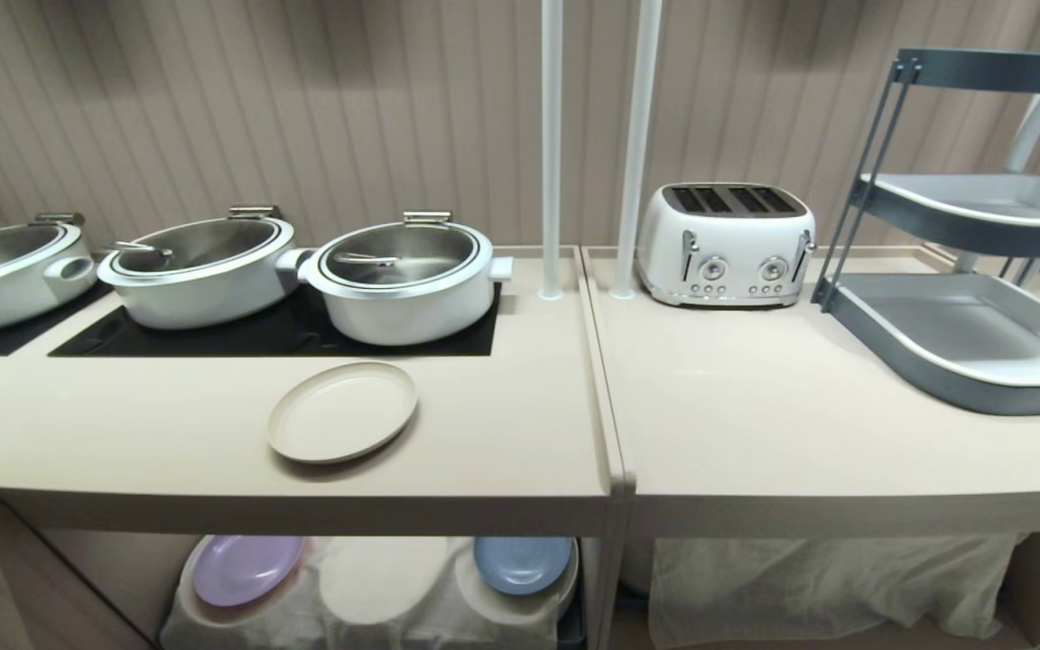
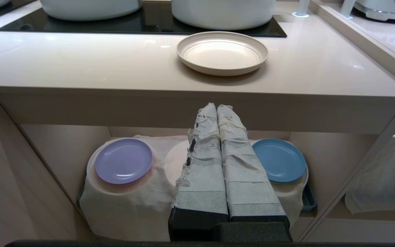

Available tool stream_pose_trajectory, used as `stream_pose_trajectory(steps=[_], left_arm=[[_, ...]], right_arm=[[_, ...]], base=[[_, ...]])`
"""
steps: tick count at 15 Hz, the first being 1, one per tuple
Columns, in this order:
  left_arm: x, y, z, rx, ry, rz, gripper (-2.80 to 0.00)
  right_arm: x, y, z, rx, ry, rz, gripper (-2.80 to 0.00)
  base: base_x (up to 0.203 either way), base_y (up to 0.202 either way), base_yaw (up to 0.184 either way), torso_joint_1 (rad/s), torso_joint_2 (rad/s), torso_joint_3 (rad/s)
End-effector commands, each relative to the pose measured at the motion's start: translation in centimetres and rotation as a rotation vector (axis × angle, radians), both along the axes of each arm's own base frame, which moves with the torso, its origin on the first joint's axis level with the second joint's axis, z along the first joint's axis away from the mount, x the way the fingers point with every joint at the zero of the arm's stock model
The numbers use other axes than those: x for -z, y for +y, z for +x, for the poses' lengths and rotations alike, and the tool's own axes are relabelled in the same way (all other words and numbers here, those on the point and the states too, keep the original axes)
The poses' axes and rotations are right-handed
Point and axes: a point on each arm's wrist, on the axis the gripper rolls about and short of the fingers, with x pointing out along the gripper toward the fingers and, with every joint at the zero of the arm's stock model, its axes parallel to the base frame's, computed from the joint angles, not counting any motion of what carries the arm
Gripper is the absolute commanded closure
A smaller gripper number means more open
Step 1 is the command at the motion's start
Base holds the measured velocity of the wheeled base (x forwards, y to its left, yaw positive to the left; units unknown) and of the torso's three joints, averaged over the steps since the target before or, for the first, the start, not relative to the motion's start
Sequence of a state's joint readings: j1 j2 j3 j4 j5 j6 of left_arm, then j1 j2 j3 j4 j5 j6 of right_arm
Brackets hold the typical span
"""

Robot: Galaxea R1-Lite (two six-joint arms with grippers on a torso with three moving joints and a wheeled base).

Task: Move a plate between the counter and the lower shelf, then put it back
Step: Pick up the plate

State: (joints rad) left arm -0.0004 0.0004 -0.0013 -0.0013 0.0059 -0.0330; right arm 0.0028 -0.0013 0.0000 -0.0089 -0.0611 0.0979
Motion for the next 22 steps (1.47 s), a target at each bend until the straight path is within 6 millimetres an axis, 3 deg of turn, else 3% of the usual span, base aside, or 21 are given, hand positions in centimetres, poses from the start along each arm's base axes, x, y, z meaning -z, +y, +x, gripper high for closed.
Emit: stream_pose_trajectory(steps=[1, 22], left_arm=[[-0.01, 0.00, -0.01, 0.001, -0.001, -0.001, 0.00], [-0.01, 0.00, -0.01, -0.001, -0.001, -0.002, 0.00]], right_arm=[[-0.01, 0.00, 0.01, 0.000, 0.001, 0.000, 0.00], [-0.01, 0.00, 0.01, 0.000, 0.001, 0.000, 0.00]], base=[[0.000, 0.000, 0.000, 0.000, 0.00, 0.000], [0.000, 0.000, 0.000, 0.000, 0.00, 0.000]])
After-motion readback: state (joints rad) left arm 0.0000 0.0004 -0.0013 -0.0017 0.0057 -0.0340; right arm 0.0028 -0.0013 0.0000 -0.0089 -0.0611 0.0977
